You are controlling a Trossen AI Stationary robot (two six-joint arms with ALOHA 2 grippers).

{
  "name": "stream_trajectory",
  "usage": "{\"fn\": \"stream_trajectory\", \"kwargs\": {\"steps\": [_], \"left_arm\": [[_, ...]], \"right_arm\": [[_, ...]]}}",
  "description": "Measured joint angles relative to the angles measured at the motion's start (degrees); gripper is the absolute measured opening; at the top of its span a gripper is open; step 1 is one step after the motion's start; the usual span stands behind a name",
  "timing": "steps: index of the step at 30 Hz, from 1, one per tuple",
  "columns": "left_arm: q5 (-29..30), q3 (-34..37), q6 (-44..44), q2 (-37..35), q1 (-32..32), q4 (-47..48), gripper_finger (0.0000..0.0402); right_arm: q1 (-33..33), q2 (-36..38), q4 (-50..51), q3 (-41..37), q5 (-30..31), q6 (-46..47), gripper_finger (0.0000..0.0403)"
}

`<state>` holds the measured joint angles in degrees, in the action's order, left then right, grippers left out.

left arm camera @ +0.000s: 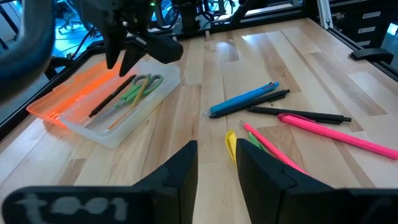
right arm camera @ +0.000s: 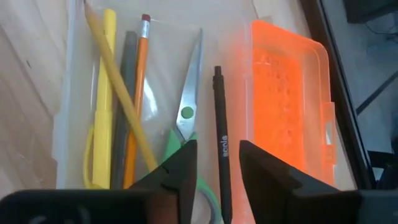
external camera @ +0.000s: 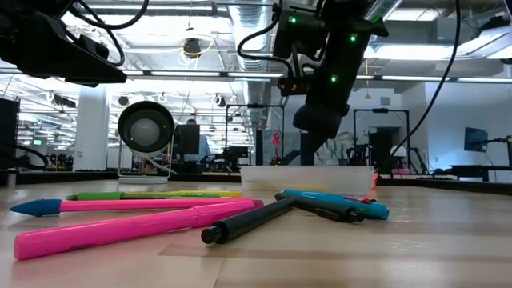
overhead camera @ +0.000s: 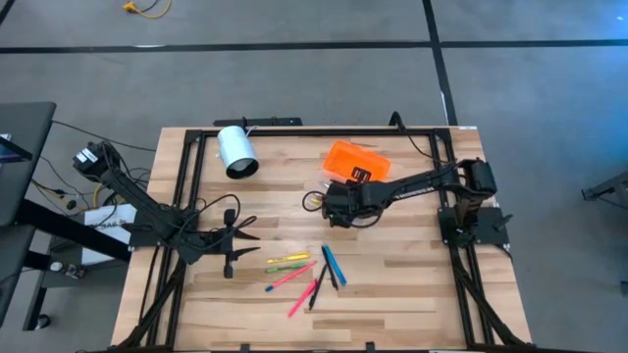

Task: Pick & place school supplies into a supply box
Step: Put the yellow pen into the supply box

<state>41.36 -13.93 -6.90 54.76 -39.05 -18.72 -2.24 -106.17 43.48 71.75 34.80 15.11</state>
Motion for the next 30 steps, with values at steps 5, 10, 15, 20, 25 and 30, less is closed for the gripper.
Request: {"fn": "stream_trajectory", "kwargs": {"steps": [5,10,15,20,25,30], "left_arm": [[0.57,0.00,0.00,-0.02,0.00,-0.35,0.0100],[-1.78,0.00,-0.42,-0.02,0.02,-0.28,0.0100],[-5.71,0.00,-0.50,-0.01,0.02,-0.31,0.0100],[-7.86,0.00,-0.12,4.06,0.02,-5.34,0.0100],[-8.80,-1.21,4.84,13.35,0.02,-14.29,0.0100],[-5.23,-4.18,7.61,21.61,0.37,-18.78,0.0100]], "right_arm": [[-4.40,0.46,-4.12,0.00,5.05,-1.68,0.0132],[-9.97,0.50,-9.44,0.00,7.02,-5.99,0.0129],[-14.42,0.50,-11.06,0.00,7.86,-5.13,0.0119],[-18.89,0.50,-11.22,0.00,10.72,-2.11,0.0115],[-23.26,0.50,-11.47,0.00,12.56,-0.11,0.0115],[-27.31,0.48,-12.43,0.00,16.01,0.76,0.0115]]}}
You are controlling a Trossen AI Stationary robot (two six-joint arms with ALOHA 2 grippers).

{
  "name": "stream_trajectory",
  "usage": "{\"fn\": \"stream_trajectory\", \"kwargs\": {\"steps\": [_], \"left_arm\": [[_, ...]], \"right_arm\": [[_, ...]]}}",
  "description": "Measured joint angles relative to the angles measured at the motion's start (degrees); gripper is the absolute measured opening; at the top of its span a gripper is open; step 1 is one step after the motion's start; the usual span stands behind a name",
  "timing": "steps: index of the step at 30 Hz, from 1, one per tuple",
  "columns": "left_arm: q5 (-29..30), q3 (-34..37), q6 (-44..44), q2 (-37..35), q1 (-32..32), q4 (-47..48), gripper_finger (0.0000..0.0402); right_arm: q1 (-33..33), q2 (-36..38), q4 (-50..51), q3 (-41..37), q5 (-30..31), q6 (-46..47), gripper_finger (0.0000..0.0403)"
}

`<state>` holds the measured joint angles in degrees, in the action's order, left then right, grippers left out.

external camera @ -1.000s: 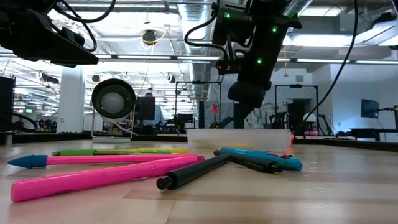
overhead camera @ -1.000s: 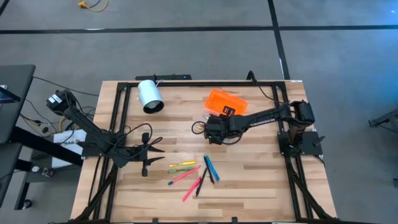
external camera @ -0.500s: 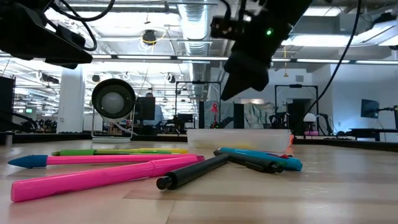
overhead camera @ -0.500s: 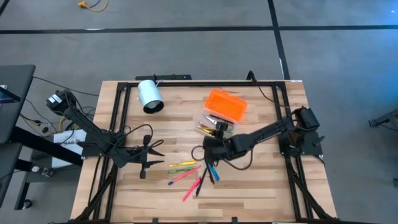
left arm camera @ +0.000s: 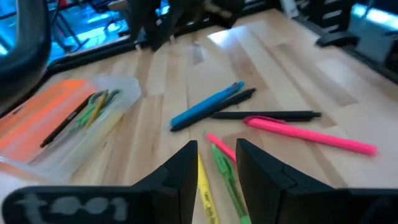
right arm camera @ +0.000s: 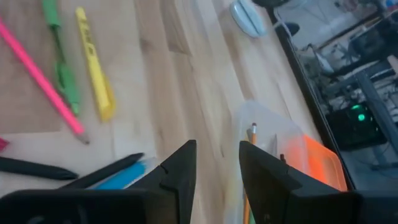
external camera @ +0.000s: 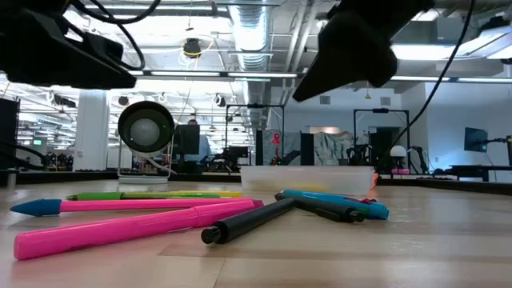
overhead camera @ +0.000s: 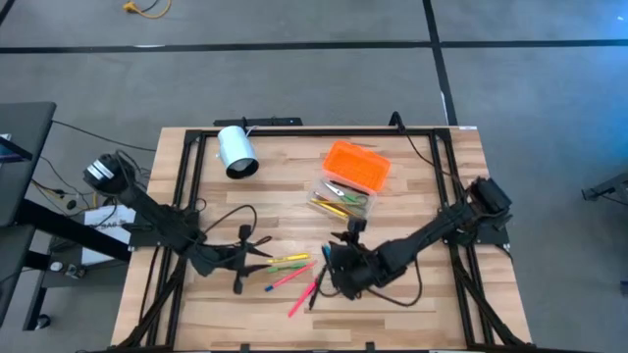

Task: Pick & place school supplies into a supply box
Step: Put the yellow pen into the supply box

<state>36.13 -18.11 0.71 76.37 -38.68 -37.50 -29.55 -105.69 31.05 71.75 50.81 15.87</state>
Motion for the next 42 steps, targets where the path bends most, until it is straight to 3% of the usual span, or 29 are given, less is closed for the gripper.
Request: {"fn": "stream_trajectory", "kwargs": {"steps": [10,21,25,42], "left_arm": [[-4.25,-6.92,-5.69,9.97,5.76,4.82,0.0100],[-7.86,-11.55,-9.94,12.01,9.66,15.63,0.0100],[-9.06,-11.69,-10.35,12.01,11.02,15.92,0.0100],[-14.48,-11.69,-8.81,19.41,14.45,8.48,0.0100]], "right_arm": [[-3.55,0.00,0.21,0.00,2.00,4.35,0.0115],[-7.93,-0.04,1.72,0.00,2.62,8.23,0.0115],[-9.36,-0.04,3.53,0.00,4.98,11.02,0.0115],[-12.23,-0.04,4.89,0.00,5.22,14.30,0.0115]]}}
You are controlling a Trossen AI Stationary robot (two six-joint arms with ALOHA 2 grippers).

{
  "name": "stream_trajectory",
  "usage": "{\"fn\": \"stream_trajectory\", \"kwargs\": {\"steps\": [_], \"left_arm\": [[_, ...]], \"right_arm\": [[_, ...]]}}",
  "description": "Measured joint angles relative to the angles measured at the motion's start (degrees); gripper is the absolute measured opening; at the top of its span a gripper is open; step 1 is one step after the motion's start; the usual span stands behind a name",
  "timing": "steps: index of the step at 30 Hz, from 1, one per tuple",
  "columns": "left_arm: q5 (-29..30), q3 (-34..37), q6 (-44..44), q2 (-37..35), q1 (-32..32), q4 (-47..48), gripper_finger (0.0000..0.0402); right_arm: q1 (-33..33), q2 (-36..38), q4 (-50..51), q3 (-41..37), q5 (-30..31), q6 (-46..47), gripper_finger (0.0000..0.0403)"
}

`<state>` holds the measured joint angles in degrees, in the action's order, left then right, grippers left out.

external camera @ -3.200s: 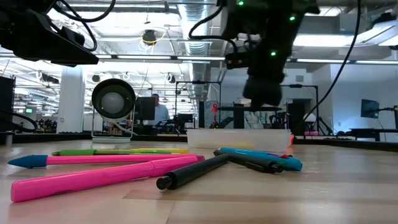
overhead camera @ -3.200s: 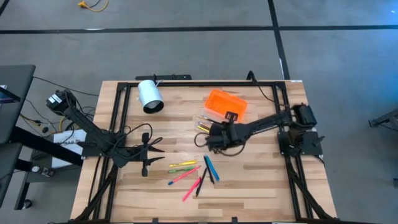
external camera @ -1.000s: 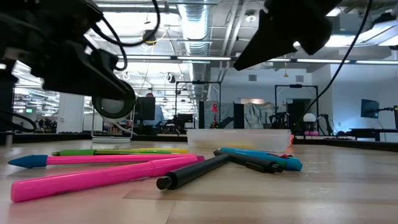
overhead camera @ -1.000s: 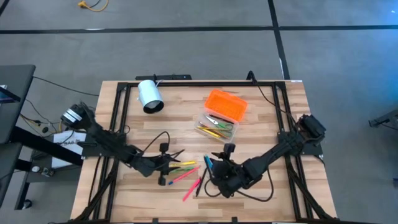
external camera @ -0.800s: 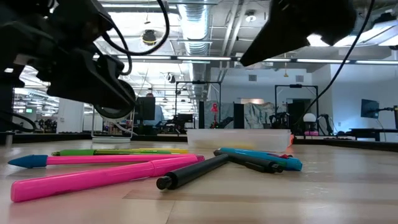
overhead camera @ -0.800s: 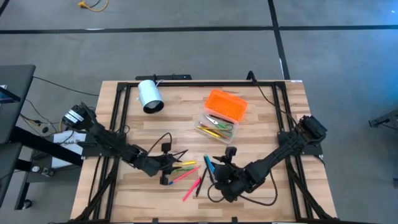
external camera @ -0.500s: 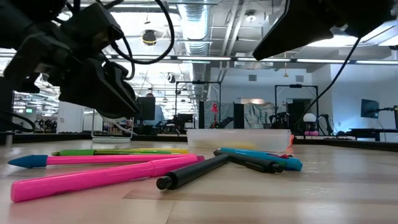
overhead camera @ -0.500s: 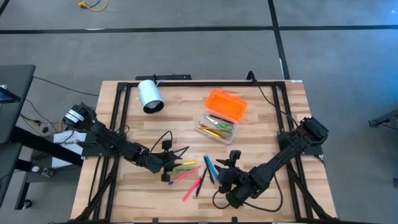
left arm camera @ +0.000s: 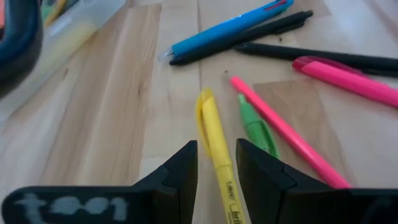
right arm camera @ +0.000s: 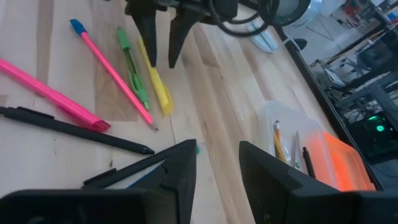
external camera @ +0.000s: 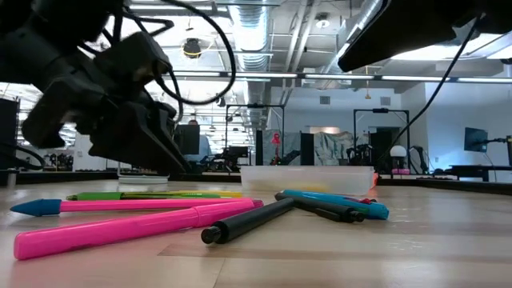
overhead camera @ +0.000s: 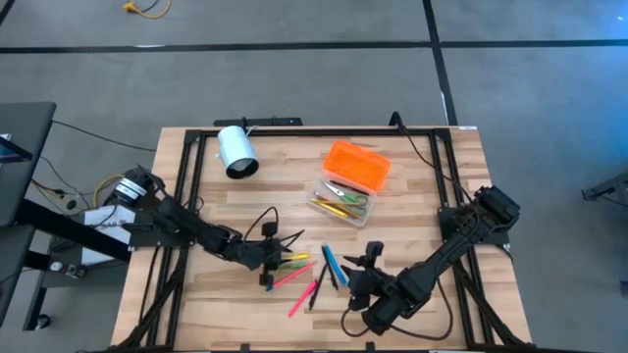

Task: Pick & place school supplies into a supply box
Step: Put the yellow pen into the supply box

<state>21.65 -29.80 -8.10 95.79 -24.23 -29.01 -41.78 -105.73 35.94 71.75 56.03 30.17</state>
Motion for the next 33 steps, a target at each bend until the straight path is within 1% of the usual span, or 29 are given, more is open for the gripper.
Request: {"fn": "stream_trajectory", "kwargs": {"steps": [3,8,15,19,27,33], "left_arm": [[-1.75,-0.01,0.06,1.70,0.45,-2.34,0.0100],[-1.95,0.00,0.08,3.55,1.00,-3.31,0.0100],[-3.33,0.02,-0.45,3.72,2.13,-2.01,0.0100],[-4.66,0.02,-2.43,3.72,3.06,-0.39,0.0100],[-5.12,-0.04,-4.66,3.63,3.71,0.96,0.0100],[-5.16,-0.07,-5.20,3.58,4.07,2.07,0.0099]], "right_arm": [[0.01,0.00,0.04,0.00,0.00,1.15,0.0115],[-0.18,0.00,0.06,0.00,-0.12,1.38,0.0115],[-0.22,0.00,0.07,0.00,-0.26,1.53,0.0115],[-0.31,0.00,0.26,0.00,-0.42,2.76,0.0115],[-2.07,0.00,0.49,-0.08,-0.42,4.39,0.0115],[-3.61,-0.02,0.05,-2.48,-0.35,6.45,0.0115]]}}
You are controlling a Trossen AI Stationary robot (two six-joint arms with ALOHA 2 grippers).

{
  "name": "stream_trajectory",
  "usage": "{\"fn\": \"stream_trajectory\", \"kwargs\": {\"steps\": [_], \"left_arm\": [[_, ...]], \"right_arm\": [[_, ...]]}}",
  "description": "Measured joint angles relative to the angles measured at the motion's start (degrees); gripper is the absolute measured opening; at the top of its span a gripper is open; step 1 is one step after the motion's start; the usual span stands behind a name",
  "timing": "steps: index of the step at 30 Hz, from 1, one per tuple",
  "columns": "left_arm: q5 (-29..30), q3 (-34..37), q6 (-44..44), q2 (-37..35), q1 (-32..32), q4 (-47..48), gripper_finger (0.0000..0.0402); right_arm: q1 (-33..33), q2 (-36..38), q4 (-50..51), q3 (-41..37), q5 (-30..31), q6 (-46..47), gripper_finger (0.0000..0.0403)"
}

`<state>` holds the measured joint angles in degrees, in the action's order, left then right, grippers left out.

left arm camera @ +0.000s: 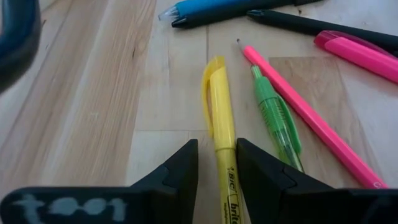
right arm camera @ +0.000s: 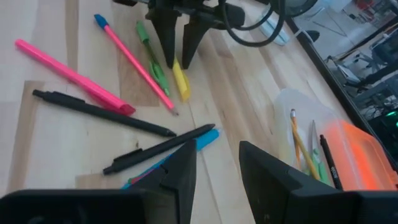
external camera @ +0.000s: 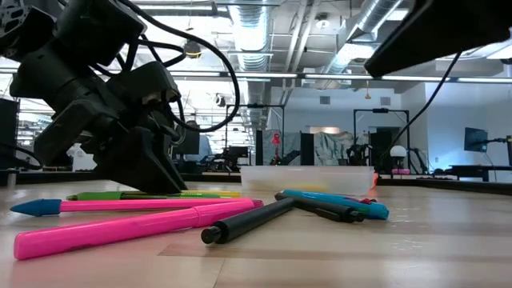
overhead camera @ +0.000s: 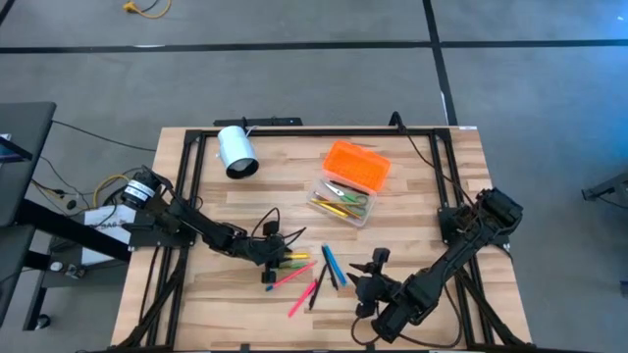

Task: Pick & place school supplies into a supply box
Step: Put the yellow pen into the supply box

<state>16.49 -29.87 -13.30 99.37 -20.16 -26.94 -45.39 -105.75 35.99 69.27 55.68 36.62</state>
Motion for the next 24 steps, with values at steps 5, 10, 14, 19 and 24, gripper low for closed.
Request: {"fn": "stream_trajectory", "kwargs": {"steps": [5,10,14,19,24], "left_arm": [[0.00,0.00,-0.15,0.00,0.26,0.28,0.0078],[-0.48,-0.07,-2.27,-0.12,0.97,2.06,0.0038],[0.22,-0.15,-2.78,-0.14,1.05,4.28,0.0018],[2.27,-0.11,-2.63,-0.09,1.05,4.70,0.0024],[5.15,-0.09,-0.42,0.00,1.05,4.97,0.0017]], "right_arm": [[-0.45,0.00,0.61,-0.27,-0.08,2.64,0.0115],[-1.98,0.00,0.61,-0.27,-0.13,4.27,0.0115],[-3.64,0.00,0.67,-0.27,-0.12,6.21,0.0115],[-6.26,0.00,1.04,-0.27,-0.09,8.90,0.0115],[-8.22,0.00,1.36,-0.27,-0.06,11.61,0.0115]]}}
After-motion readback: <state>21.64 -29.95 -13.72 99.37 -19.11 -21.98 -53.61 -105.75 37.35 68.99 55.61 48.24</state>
